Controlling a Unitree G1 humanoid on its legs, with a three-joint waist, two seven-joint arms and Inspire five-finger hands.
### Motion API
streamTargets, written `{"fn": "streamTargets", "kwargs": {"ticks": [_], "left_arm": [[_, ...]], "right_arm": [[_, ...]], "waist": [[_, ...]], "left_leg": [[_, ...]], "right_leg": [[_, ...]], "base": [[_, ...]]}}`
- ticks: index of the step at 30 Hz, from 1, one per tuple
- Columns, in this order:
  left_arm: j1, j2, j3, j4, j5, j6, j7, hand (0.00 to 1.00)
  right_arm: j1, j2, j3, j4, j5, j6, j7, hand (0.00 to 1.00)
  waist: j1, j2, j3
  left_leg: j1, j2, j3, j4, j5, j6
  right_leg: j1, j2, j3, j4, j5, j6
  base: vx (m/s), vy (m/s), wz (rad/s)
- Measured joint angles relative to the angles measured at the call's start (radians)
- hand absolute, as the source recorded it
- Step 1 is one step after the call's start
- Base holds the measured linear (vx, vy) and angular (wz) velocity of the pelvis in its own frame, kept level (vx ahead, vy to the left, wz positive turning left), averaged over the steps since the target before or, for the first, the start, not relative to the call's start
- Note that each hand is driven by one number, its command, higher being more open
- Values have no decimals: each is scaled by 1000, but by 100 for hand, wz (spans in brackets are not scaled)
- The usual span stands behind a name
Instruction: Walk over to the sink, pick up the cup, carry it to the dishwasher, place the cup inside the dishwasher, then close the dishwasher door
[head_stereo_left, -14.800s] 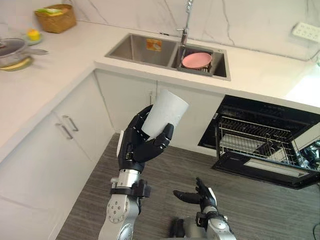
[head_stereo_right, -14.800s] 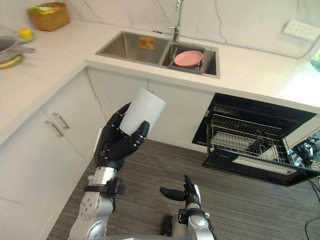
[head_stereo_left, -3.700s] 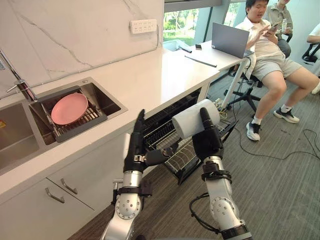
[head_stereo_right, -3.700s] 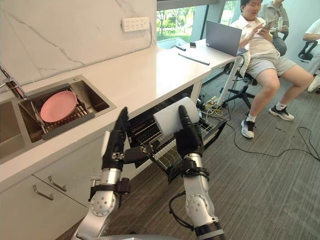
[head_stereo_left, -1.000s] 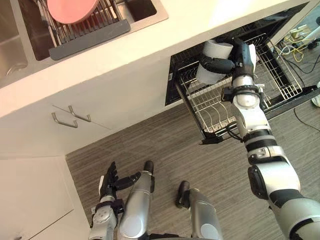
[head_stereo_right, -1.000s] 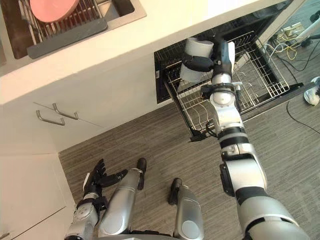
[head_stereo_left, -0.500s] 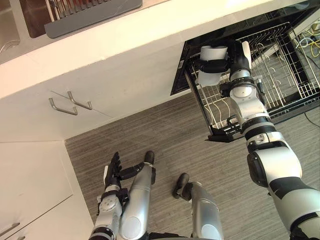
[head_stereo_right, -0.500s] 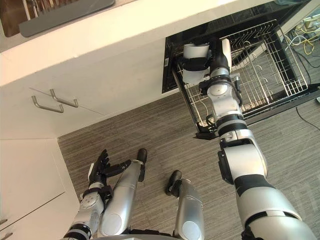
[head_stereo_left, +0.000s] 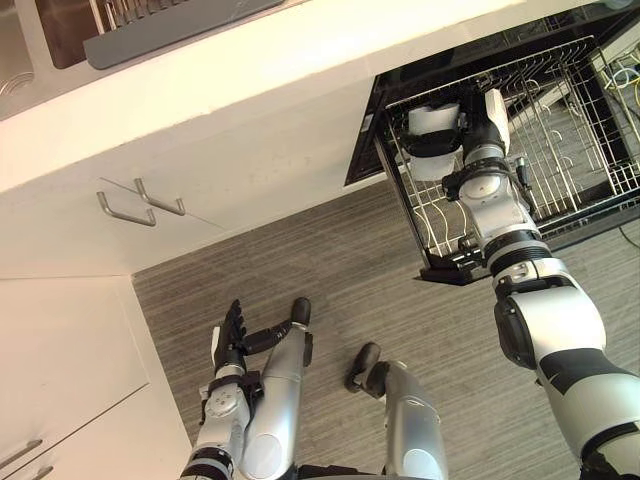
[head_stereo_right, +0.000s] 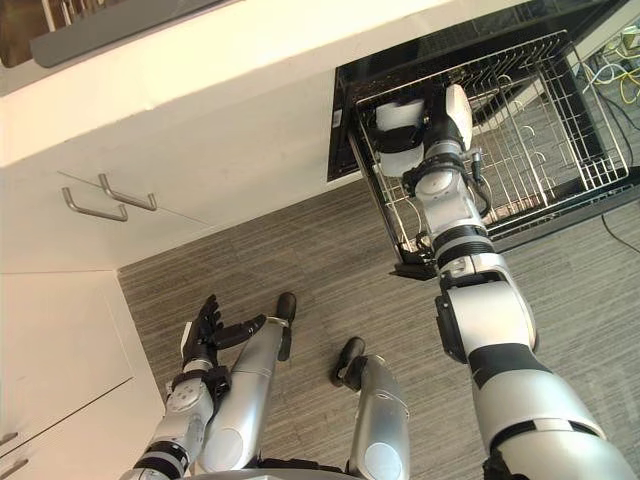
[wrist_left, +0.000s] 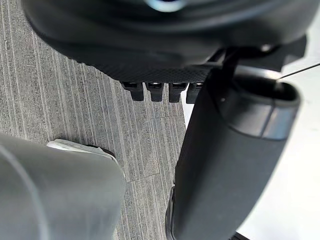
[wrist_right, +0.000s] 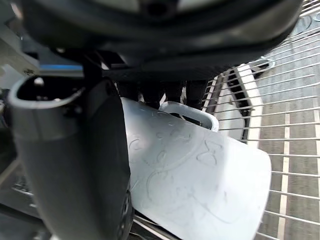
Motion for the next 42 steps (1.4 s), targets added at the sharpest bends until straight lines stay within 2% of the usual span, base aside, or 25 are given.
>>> {"fn": "streamTargets", "kwargs": {"ticks": [11, 12, 19, 24, 31, 37, 42], "left_arm": [[-42, -13, 0, 21, 0, 0, 13, 100], [-47, -16, -2, 21, 0, 0, 13, 100], [-65, -52, -20, 26, 0, -1, 19, 100], [-71, -59, -23, 28, 1, 0, 24, 100], [-72, -60, -23, 31, 1, 0, 28, 100], [-74, -60, -26, 61, 1, 2, 30, 100], [-78, -38, -72, 112, 1, 10, 31, 100]], "right_arm": [[26, 3, 42, 13, -3, 0, -2, 0], [32, 5, 38, 13, -2, 0, -6, 100], [47, 32, 2, 19, -23, 0, -11, 100], [55, 60, -21, 58, -30, 27, -11, 100], [89, 74, -47, 45, -26, 29, -32, 100], [172, 102, -46, -191, -20, 30, -61, 100], [350, 131, -44, -511, -30, 28, -81, 100]], "waist": [[-4, 3, 0], [-4, 4, -1], [-5, 23, -11], [-4, 23, -11], [-7, 23, -11], [-20, 23, -11], [-37, 20, -12]], "left_leg": [[-6, 1, 1, -2, 5, -6], [-5, 1, 1, -3, 6, -7], [-1, 0, 1, -10, 15, -13], [1, 0, 1, -11, 19, -15], [8, 5, 13, -4, 20, -14], [61, 16, 54, -23, 23, -9], [155, 13, 70, -107, 51, -5]], "right_leg": [[-6, 0, -2, 0, 0, 0], [-6, -1, -3, 0, 0, -1], [-6, -3, -4, 6, -1, -4], [-7, -5, -6, 17, -4, -8], [-7, -6, 5, 26, -4, -9], [13, -6, 42, 28, -3, -10], [76, -3, 58, -20, 14, -9]], "base": [[-28, -13, 0], [-39, -24, 1], [-40, -24, 2], [-46, -24, 2], [-47, -7, -4], [-43, -17, -14], [-17, -42, -8]]}}
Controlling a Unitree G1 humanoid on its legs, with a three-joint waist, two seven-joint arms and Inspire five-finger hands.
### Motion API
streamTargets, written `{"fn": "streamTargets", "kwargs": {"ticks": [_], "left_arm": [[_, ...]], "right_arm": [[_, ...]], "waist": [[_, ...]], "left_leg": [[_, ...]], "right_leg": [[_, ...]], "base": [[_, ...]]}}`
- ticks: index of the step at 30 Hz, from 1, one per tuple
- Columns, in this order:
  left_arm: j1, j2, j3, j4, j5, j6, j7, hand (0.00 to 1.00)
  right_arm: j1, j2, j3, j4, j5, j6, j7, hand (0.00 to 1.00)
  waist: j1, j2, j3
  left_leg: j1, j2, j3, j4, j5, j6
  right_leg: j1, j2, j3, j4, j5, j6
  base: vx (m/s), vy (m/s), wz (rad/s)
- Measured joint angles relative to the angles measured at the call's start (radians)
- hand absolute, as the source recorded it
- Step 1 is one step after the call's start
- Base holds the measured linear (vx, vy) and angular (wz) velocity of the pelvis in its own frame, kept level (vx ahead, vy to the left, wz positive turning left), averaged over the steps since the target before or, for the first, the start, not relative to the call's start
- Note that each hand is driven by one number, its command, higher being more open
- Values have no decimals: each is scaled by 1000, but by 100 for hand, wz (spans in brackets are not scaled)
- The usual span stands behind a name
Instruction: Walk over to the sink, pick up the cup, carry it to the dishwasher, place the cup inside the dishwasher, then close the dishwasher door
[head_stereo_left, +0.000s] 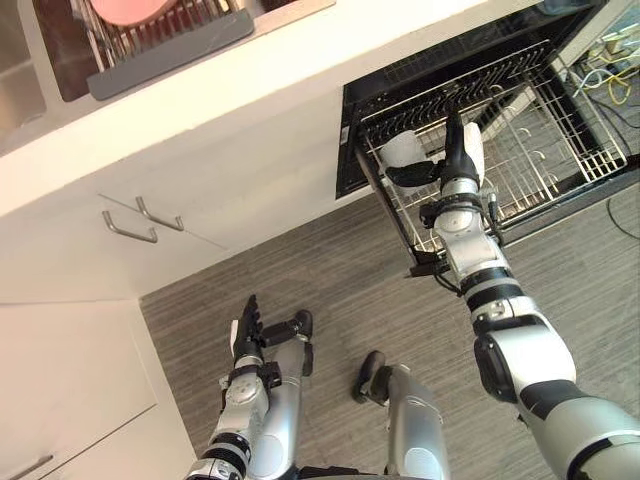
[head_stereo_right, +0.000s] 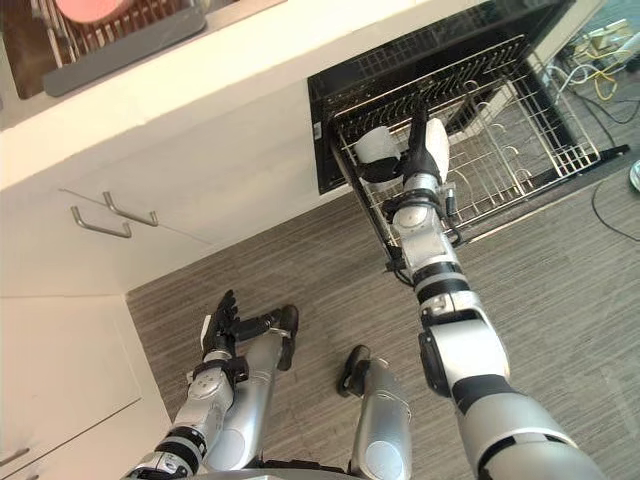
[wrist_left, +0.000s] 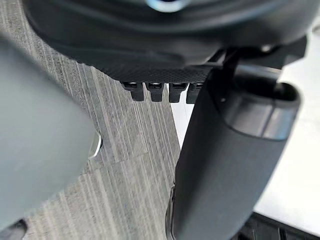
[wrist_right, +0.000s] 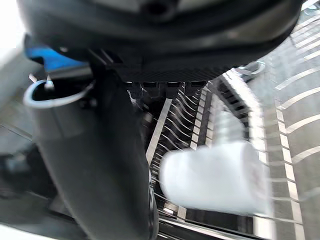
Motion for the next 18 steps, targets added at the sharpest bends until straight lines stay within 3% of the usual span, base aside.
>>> {"fn": "streamTargets", "kwargs": {"ticks": [3, 9, 11, 18], "left_arm": [[8, 14, -16, 29, 3, 8, -3, 100], [65, 64, -18, 42, 67, 22, -24, 100], [89, 81, -33, 51, 111, 26, -40, 100], [165, 84, -46, 75, 167, 33, -69, 100]], "right_arm": [[152, 26, -1, -176, -36, -5, -1, 100], [491, 101, -3, -423, -79, -20, 18, 100], [622, 114, -4, -506, -79, -52, 35, 100], [884, 165, -1, -622, -80, -145, 86, 100]], "waist": [[-14, -7, -3], [-58, -64, -39], [-76, -77, -70], [-100, -78, -176]], "left_leg": [[72, -3, 14, -77, 27, 0], [206, -2, 39, -210, 63, -2], [245, -1, 44, -265, 81, -2], [387, -11, 83, -431, 129, 5]], "right_leg": [[51, 6, 8, -52, 21, 2], [160, 31, 22, -168, 63, 8], [197, 44, 24, -233, 91, 13], [317, 67, 52, -404, 162, 33]], "base": [[25, -30, -12], [62, -2, -13], [66, 31, -12], [64, 27, -17]]}}
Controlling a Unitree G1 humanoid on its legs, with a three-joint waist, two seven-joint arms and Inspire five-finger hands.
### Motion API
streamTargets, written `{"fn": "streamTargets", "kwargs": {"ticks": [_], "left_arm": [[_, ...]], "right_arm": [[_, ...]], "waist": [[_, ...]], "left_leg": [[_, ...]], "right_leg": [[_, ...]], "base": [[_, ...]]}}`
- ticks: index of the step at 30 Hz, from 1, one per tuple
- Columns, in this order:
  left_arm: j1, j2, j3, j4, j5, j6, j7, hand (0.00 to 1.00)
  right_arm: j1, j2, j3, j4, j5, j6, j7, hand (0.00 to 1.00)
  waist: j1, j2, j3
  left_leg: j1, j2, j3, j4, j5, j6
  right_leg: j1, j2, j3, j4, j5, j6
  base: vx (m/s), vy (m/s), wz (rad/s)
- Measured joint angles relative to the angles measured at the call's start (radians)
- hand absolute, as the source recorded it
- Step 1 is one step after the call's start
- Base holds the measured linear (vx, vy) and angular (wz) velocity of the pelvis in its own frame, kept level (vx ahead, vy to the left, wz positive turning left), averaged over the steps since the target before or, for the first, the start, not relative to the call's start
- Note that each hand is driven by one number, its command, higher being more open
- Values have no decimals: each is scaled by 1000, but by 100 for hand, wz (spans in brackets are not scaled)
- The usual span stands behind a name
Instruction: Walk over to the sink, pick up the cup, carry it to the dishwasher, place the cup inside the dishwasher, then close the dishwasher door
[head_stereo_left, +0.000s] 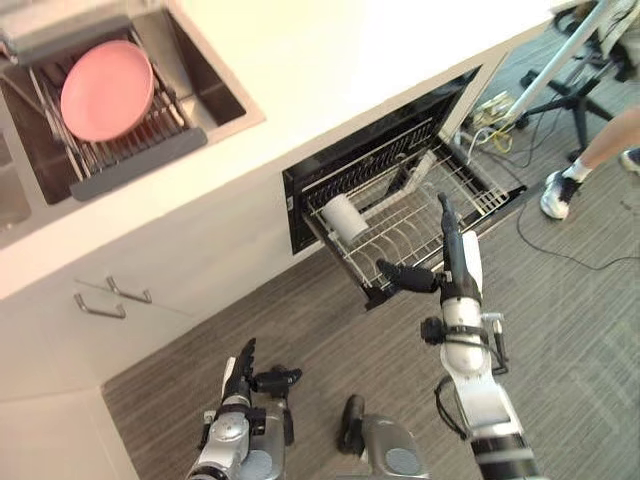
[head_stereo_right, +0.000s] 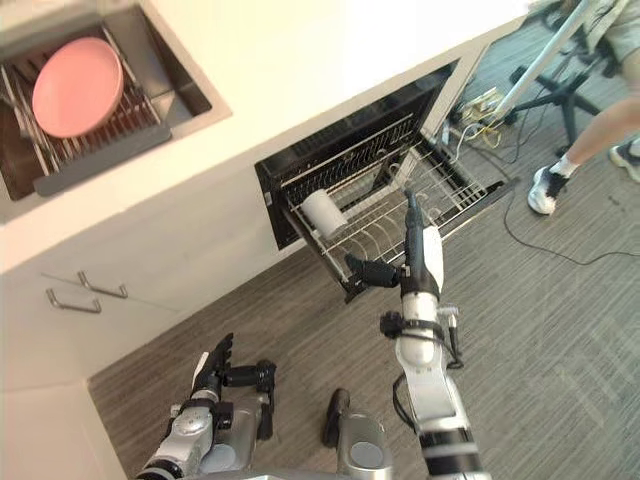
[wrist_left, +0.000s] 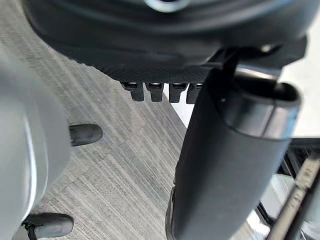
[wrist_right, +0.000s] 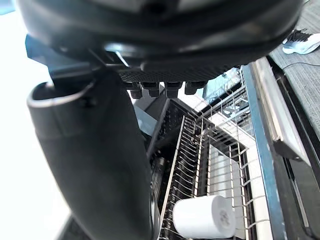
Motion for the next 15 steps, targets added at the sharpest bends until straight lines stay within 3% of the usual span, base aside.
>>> {"fn": "streamTargets", "kwargs": {"ticks": [5, 15], "left_arm": [[12, 0, 0, 33, 11, 3, -2, 100], [33, -1, -18, 47, 51, 5, 0, 100]], "right_arm": [[80, 38, 13, 3, 0, -9, 20, 100], [110, 59, 83, 5, -79, -25, 11, 100]], "waist": [[-7, 10, -39], [-10, 38, -76]], "left_leg": [[66, -6, 5, -94, 42, -1], [110, -14, -30, -143, 77, 2]], "right_leg": [[45, 9, 2, -58, 27, 5], [96, 12, -31, -87, 42, 8]], "base": [[19, -2, -4], [-18, 7, 9]]}}
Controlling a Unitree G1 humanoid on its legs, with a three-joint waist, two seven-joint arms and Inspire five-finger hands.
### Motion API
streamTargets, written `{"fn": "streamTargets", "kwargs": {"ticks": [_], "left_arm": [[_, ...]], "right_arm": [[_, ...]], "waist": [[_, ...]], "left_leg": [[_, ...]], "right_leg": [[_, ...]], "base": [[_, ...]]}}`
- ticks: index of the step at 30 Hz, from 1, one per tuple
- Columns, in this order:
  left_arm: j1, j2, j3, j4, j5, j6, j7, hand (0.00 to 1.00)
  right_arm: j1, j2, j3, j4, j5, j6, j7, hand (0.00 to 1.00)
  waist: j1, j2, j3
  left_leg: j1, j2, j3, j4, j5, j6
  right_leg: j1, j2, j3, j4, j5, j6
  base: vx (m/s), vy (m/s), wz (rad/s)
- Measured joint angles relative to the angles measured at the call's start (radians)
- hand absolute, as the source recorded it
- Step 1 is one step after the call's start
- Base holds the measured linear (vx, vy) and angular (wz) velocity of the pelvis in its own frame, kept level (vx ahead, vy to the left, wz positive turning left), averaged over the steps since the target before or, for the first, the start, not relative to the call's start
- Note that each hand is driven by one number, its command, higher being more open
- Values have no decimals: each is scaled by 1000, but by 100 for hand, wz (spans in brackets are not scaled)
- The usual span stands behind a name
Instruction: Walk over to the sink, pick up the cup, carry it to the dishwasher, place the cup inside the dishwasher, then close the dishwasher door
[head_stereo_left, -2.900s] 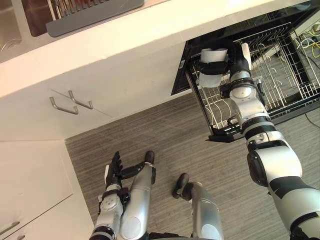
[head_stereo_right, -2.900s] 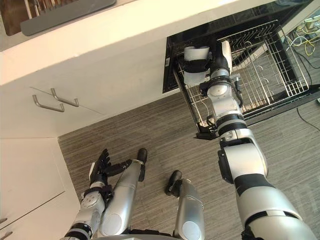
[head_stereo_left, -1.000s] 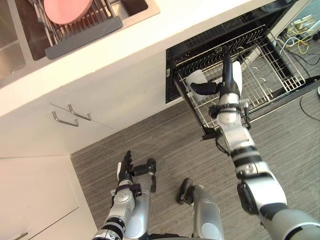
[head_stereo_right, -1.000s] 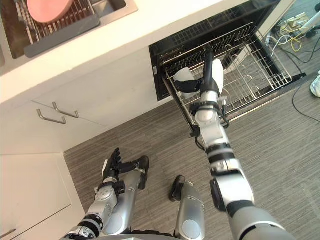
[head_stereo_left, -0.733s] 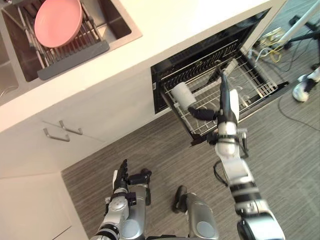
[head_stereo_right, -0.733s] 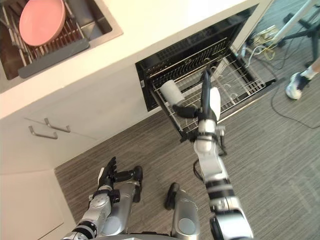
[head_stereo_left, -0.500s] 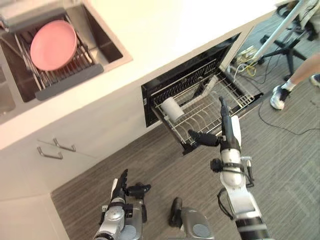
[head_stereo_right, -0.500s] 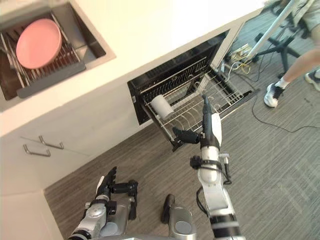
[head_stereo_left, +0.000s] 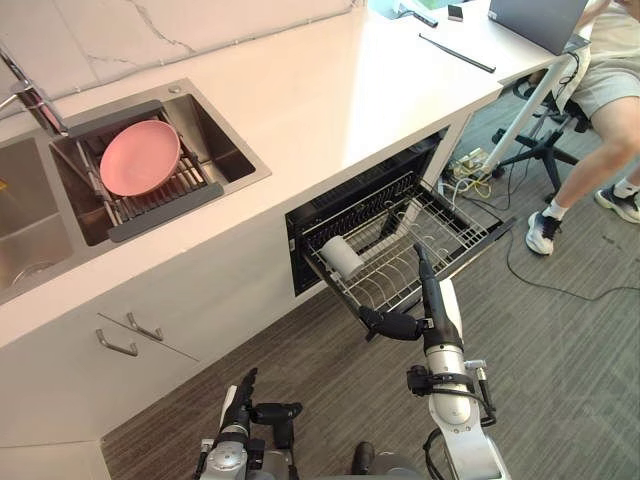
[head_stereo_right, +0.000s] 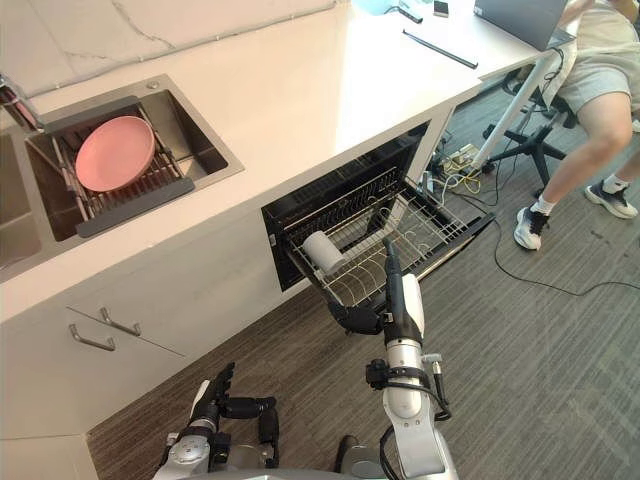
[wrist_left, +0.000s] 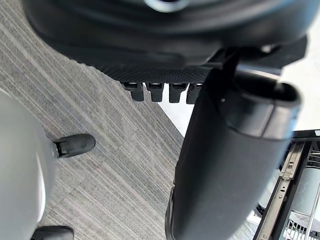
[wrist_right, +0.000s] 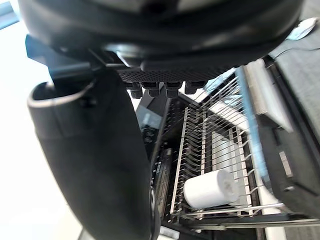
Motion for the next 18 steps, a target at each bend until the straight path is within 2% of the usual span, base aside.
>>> {"fn": "streamTargets", "kwargs": {"ticks": [2, 4, 6, 8, 9, 12, 13, 15, 16, 17, 18], "left_arm": [[0, 0, -11, 7, 4, 0, 0, 100], [-3, 1, -20, 7, 9, -3, 2, 100], [-15, -7, -23, 6, 16, -13, 6, 100], [-20, -8, -23, 10, 15, -18, 11, 100], [-22, -6, -21, 20, 15, -17, 20, 100], [-28, 2, -18, 28, 13, -16, 28, 100], [-29, 2, -18, 28, 13, -16, 28, 100], [-35, 2, -19, 27, 12, -14, 28, 100], [-37, 3, -19, 26, 12, -12, 27, 100], [-37, 6, -20, 24, 12, -12, 27, 100], [-37, 13, -21, 23, 11, -12, 27, 100]], "right_arm": [[-3, 0, 15, 0, -8, -2, -11, 100], [-15, -2, 32, -2, -8, -3, -26, 100], [-22, -16, 36, -36, -7, -6, -38, 100], [-22, -34, 35, -54, -7, -14, -57, 100], [-23, -39, 35, -60, -7, -14, -67, 100], [-48, -43, 28, -73, -6, -14, -97, 100], [-61, -44, 29, -73, -5, -14, -100, 100], [-94, -44, 29, -73, -5, -15, -109, 100], [-104, -39, 25, -73, -6, -15, -109, 100], [-105, -37, 22, -73, -6, -15, -109, 100], [-104, -34, 12, -72, -6, -15, -109, 100]], "waist": [[2, 6, -3], [4, 12, 1], [9, 47, 21], [25, 68, 32], [32, 72, 35], [33, 65, 38], [36, 64, 38], [51, 59, 37], [56, 53, 36], [58, 48, 37], [57, 32, 37]], "left_leg": [[4, -1, -8, -2, 3, -1], [-29, -1, -16, 64, -31, -6], [-123, 13, -34, 264, -118, -14], [-161, 27, -31, 341, -163, -34], [-160, 51, 19, 347, -184, -17], [-161, 117, 183, 341, -170, -9], [-159, 119, 192, 331, -165, -1], [-157, 99, 196, 320, -167, 9], [-160, 83, 195, 348, -191, 20], [-157, 69, 195, 363, -210, 25], [-135, 41, 194, 375, -252, 30]], "right_leg": [[7, 0, -8, 1, -1, 0], [6, 0, -15, 12, -5, -4], [14, 7, -40, 26, -12, -7], [27, 12, -57, 30, -23, -15], [43, 18, -73, 19, -31, -25], [70, 11, -130, -6, -35, -21], [69, 8, -134, -8, -36, -18], [69, -8, -137, -13, -38, -1], [74, -33, -147, 13, -54, 29], [76, -51, -152, 39, -72, 40], [81, -99, -158, 111, -114, 67]], "base": [[-29, 6, 14], [-42, 3, 17], [-64, 2, 29], [-88, 40, 28], [-71, 17, 35], [35, -9, 54], [105, 38, 23], [139, 44, 8], [216, 89, 14], [297, 141, 26], [342, 163, 26]]}}
